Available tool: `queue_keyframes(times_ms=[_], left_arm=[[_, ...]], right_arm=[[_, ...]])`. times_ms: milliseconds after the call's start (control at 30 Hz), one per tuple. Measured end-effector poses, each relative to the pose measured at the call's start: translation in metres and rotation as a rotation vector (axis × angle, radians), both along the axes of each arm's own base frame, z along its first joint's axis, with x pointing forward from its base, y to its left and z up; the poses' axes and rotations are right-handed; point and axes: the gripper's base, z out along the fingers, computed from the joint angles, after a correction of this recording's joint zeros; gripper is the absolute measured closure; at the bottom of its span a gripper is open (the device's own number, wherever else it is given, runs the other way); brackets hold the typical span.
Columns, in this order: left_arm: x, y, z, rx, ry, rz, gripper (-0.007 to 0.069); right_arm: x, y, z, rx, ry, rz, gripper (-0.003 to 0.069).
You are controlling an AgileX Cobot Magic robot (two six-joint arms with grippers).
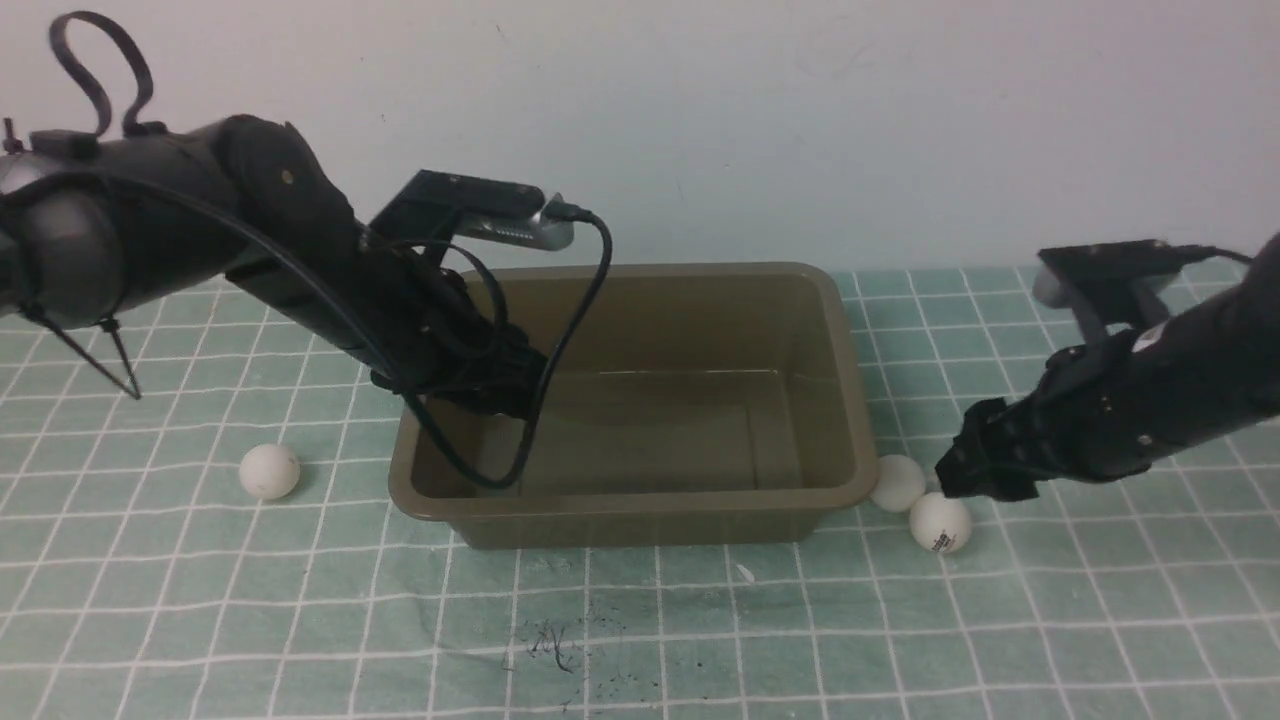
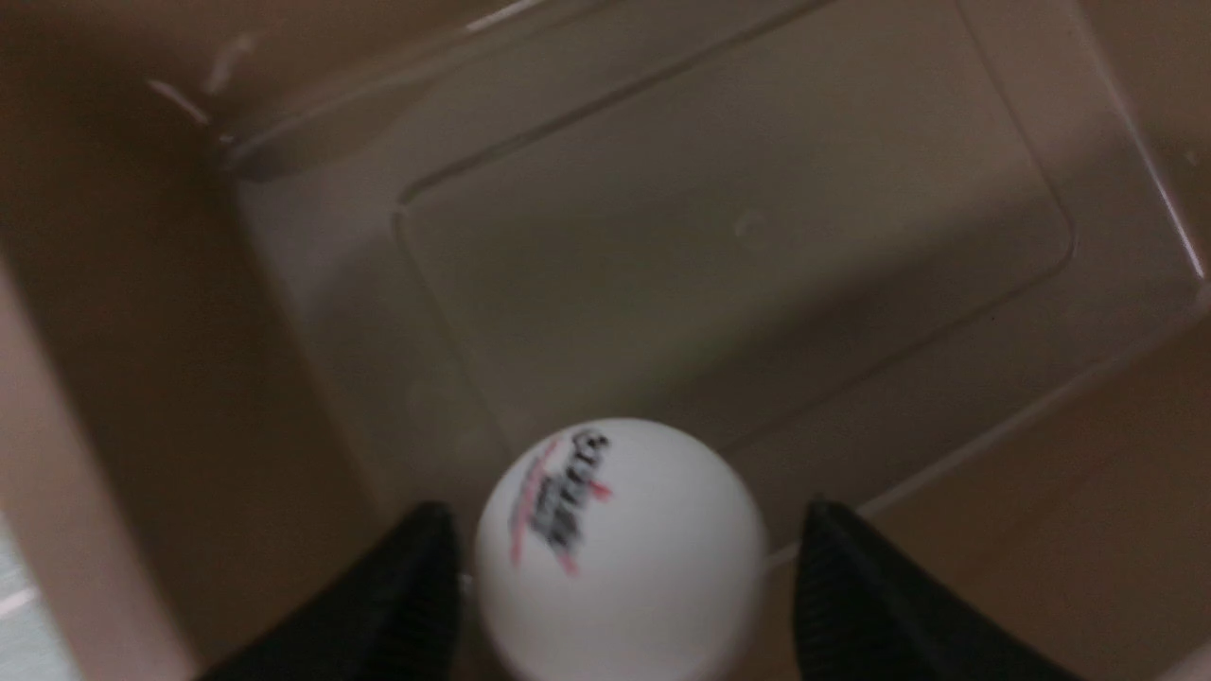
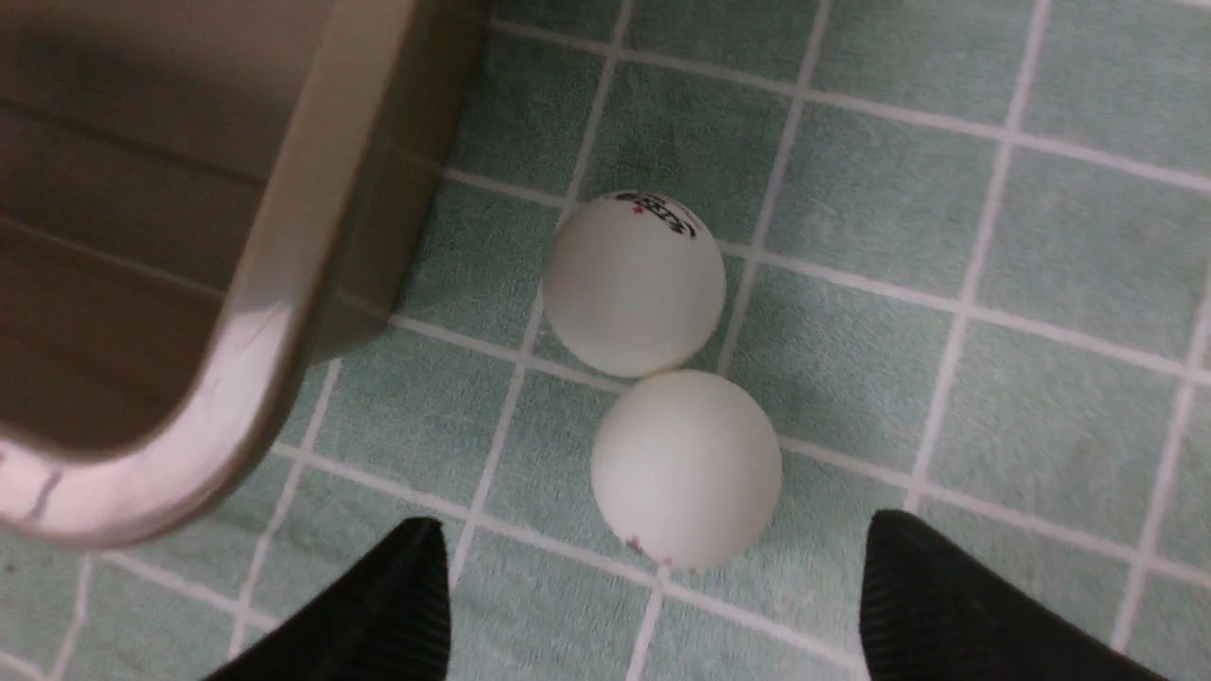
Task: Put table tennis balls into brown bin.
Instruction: 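Drop the ball into the bin, then reach for and grasp a ping pong ball on the table, then release the ping pong ball into the bin and lift the gripper away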
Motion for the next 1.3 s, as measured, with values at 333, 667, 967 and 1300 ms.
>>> queue_keyframes(times_ms=[333, 667, 967, 1300], left_arm=[[0.015, 0.044, 0.041, 0.059, 0.019, 0.150, 0.0258], [0.000, 0.174, 0.044, 0.137, 0.134, 0.463, 0.0629], [0.016, 0.169, -0.013, 0.123, 0.239, 0.388, 0.0412], [0.040, 0.151, -0.079, 0.133, 0.282, 0.357, 0.0047]], right_arm=[[0.035, 0.009, -0.049, -0.041, 0.076, -0.004, 0.0144], [0.019, 0.009, -0.025, -0.028, 0.171, 0.005, 0.0302], [0.019, 0.046, 0.074, 0.192, -0.162, 0.035, 0.0302], [0.054, 0.094, 0.087, 0.196, -0.159, 0.189, 0.0111]])
